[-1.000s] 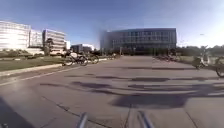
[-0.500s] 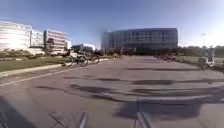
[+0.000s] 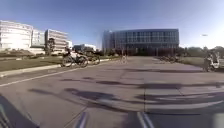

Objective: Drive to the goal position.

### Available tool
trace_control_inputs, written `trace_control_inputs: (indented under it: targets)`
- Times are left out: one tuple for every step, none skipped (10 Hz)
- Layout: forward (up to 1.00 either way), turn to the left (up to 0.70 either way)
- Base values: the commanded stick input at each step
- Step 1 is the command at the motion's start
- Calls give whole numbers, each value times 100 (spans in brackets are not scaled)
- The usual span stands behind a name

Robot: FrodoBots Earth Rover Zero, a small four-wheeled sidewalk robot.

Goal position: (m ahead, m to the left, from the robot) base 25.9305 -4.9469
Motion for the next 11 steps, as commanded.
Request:
trace_control_inputs:
  targets:
    - [45, 0]
    - [45, 0]
    - [45, 0]
    - [45, 0]
    - [45, 0]
    - [45, 0]
    - [45, 0]
    - [45, 0]
    - [45, 0]
    - [45, 0]
    - [45, 0]
